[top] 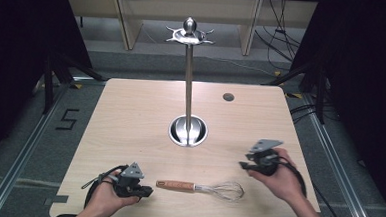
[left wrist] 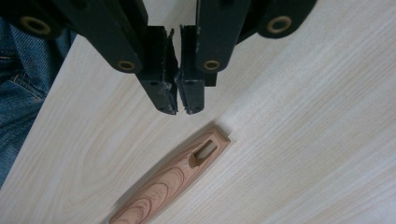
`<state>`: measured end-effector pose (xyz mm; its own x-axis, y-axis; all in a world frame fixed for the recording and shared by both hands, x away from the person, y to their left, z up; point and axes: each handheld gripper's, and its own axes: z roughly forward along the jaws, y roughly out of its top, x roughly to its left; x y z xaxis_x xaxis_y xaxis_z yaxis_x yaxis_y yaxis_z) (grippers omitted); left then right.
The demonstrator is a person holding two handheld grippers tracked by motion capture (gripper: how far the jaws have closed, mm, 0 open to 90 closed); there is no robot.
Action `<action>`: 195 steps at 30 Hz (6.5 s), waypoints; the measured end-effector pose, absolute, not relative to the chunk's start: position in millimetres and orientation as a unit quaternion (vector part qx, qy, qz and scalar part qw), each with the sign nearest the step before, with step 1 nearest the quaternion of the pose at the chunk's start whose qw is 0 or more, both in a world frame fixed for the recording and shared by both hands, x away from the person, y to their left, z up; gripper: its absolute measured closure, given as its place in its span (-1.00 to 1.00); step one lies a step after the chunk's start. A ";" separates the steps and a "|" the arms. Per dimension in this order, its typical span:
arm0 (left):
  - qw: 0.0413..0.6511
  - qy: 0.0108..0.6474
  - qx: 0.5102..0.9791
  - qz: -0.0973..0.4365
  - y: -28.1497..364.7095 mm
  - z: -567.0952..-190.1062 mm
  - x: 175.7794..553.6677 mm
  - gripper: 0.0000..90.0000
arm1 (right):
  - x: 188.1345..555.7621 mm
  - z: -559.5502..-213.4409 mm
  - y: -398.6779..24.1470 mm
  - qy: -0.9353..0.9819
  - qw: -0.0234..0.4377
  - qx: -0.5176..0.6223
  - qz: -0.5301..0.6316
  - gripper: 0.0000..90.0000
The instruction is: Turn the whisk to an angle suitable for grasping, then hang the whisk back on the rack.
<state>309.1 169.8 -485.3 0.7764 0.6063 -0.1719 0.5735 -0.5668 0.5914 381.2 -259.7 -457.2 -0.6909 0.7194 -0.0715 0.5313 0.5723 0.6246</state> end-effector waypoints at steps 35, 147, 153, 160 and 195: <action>0.262 0.388 0.884 0.001 102.2 -492.0 414.9 0.99 | 385.1 -462.9 -287.0 0.841 0.151 0.430 0.291 0.66; 0.141 0.461 0.876 0.004 98.8 -470.7 404.6 0.16 | 387.5 -467.2 -284.9 0.834 0.109 0.456 0.289 0.37; 0.116 0.455 0.883 -0.011 105.7 -474.6 391.5 0.25 | 387.5 -466.3 -284.9 0.841 0.111 0.449 0.280 0.37; 0.113 0.452 0.885 -0.003 107.6 -477.4 389.2 0.47 | 386.7 -465.2 -285.2 0.839 0.106 0.454 0.281 0.37; 0.383 0.449 0.800 0.110 182.1 -412.6 368.1 0.51 | 386.5 -466.1 -284.0 0.834 0.124 0.448 0.297 0.37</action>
